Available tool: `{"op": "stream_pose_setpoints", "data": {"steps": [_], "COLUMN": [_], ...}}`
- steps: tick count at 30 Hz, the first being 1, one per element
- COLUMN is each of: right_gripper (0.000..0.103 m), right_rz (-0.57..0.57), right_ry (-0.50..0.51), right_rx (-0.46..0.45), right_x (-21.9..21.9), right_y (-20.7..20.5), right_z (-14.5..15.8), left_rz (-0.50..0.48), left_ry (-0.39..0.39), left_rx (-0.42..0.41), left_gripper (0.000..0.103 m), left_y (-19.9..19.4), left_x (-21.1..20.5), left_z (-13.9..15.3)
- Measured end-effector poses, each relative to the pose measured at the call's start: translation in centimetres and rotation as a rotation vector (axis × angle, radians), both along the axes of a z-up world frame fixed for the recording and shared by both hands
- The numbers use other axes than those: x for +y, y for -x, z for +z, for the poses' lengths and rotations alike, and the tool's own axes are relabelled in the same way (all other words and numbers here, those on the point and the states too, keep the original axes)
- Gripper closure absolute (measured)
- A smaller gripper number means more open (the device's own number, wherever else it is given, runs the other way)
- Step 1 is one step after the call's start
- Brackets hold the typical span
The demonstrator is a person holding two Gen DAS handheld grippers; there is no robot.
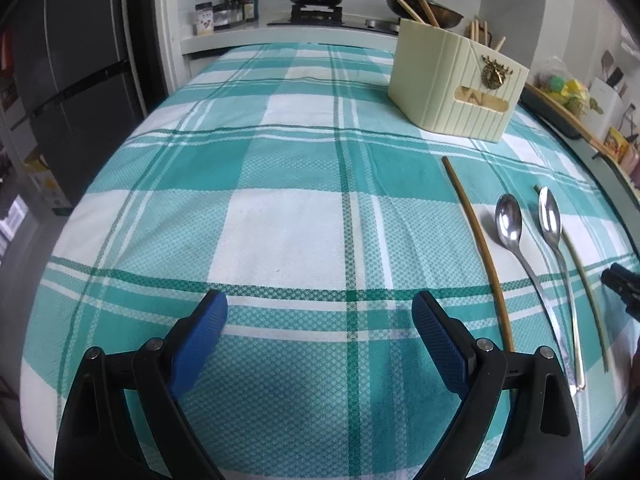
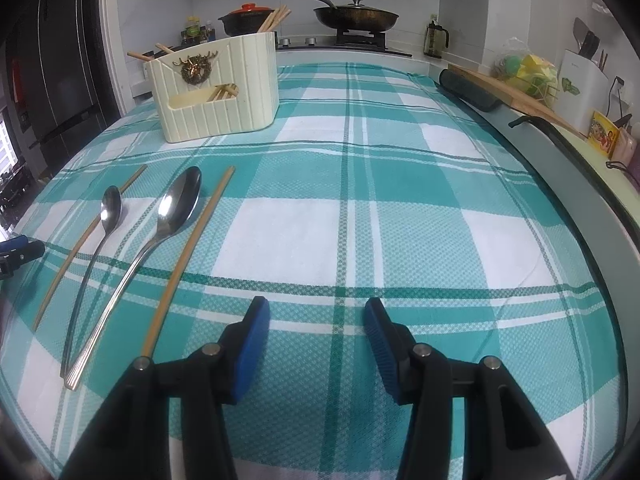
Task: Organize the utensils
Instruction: 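Move both open tools back over the remaining chopsticks and spoons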
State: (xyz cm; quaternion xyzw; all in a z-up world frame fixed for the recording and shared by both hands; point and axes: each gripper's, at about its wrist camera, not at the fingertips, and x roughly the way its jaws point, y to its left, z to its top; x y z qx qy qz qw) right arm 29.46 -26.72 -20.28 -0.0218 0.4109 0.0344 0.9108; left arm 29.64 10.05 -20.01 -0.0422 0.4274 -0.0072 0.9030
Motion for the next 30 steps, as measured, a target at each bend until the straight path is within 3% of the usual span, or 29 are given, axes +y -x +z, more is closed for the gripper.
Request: {"op": "stream_pose_setpoints", "data": {"steps": [4,30], "right_gripper": [0.052,0.051], "right_rz": [-0.01,-0.006], "right_ry": [-0.012,0.003], "right_rx": [0.004,0.01], "right_x": [-0.28,-0.12], "right_y": [-0.01,-0.11], "right_z": [-0.03,-0.13], "left_rz": [0.019,0.019], "left_ry": [0.038,0.032], "left_rx": [0.006,0.02], "left_gripper": [0.009,0.006], "left_y": [-0.07,-0.31], "left_x": [0.66,0.41], "left_z": [-0.11,-0.27]}}
